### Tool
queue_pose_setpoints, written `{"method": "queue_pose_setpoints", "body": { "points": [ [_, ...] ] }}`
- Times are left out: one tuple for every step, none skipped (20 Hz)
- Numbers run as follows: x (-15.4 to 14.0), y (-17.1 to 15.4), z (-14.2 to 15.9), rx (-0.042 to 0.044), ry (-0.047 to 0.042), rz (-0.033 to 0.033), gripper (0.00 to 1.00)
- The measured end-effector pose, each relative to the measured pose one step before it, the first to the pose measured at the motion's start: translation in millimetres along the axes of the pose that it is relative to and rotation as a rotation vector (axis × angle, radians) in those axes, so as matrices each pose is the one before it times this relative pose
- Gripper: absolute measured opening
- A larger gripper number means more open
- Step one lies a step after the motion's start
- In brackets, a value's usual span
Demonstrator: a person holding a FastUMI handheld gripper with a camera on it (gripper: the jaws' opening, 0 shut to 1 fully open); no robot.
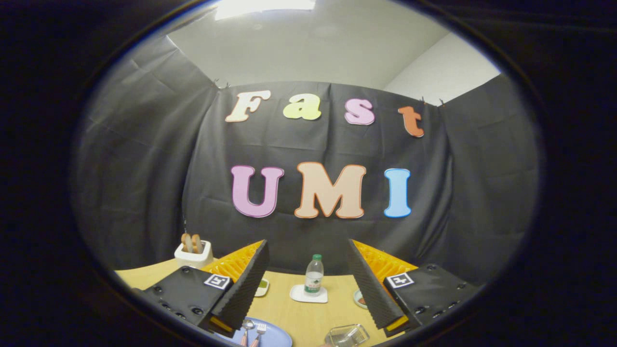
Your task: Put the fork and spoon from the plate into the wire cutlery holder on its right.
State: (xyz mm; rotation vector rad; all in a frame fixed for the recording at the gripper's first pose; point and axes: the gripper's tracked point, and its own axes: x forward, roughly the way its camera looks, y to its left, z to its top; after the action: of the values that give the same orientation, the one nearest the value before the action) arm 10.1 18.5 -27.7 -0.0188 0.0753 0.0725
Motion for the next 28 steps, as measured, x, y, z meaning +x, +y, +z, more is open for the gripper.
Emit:
{"method": "queue_pose_setpoints", "body": {
  "points": [
    [1.04, 4.13, -6.82, 0.00215, 0.02311, 0.01462, 1.00],
    [2.25, 4.39, -6.58, -0.00082, 0.01869, 0.01572, 1.00],
    [1.17, 4.66, -5.19, -0.00377, 0.01388, 0.01165, 1.00],
    [2.18, 3.14, -8.93, -0.00106, 0.01988, 0.01059, 1.00],
    [1.49, 4.25, -10.75, 0.00228, 0.02670, 0.01337, 1.00],
    [1.00, 5.18, -10.44, 0.00436, 0.02977, 0.01284, 1.00],
    [2.16, 4.97, -9.64, 0.00707, 0.03039, 0.01849, 1.00],
    [2.38, 7.99, -11.80, 0.00852, 0.03111, 0.02665, 1.00],
    [2.60, 6.81, -12.02, 0.00732, 0.03717, 0.02418, 1.00],
    [2.67, 3.68, -13.56, 0.00275, 0.04116, 0.01766, 1.00],
    [2.41, 2.36, -13.82, -0.00106, 0.03786, 0.00883, 1.00],
    [2.07, 2.20, -13.25, -0.00089, 0.03572, 0.00804, 1.00],
    [2.94, 1.51, -13.10, 0.00023, 0.03424, 0.00506, 1.00],
    [3.31, 2.98, -13.09, 0.00060, 0.03382, 0.00692, 1.00],
    [3.56, 2.52, -12.67, -0.00124, 0.03497, 0.01059, 1.00],
    [3.02, 2.81, -14.24, -0.00804, 0.03594, 0.00755, 1.00],
    [3.84, 0.67, -14.17, -0.01664, 0.03824, -0.00161, 1.00],
    [3.48, 0.89, -13.36, -0.01556, 0.03420, 0.00171, 1.00],
    [2.79, 2.30, -10.24, -0.01216, 0.02672, 0.00409, 1.00],
    [2.88, 2.13, -9.53, -0.01085, 0.02147, 0.00444, 1.00],
    [3.25, 1.84, -8.27, -0.01019, 0.02082, 0.00434, 1.00],
    [3.90, 1.00, -10.52, -0.01043, 0.02471, 0.00282, 1.00],
    [4.10, 1.10, -9.94, -0.00985, 0.02589, 0.00249, 1.00],
    [4.11, 0.46, -11.18, -0.00899, 0.02888, 0.00178, 1.00],
    [3.25, 0.09, -8.45, -0.00539, 0.02671, 0.00360, 1.00],
    [2.51, 0.70, -7.88, -0.00134, 0.02473, 0.00522, 1.00],
    [2.71, 2.02, -8.02, 0.00021, 0.02603, 0.00774, 1.00],
    [3.04, 2.72, -6.99, 0.00035, 0.02138, 0.00673, 1.00]
  ]
}}
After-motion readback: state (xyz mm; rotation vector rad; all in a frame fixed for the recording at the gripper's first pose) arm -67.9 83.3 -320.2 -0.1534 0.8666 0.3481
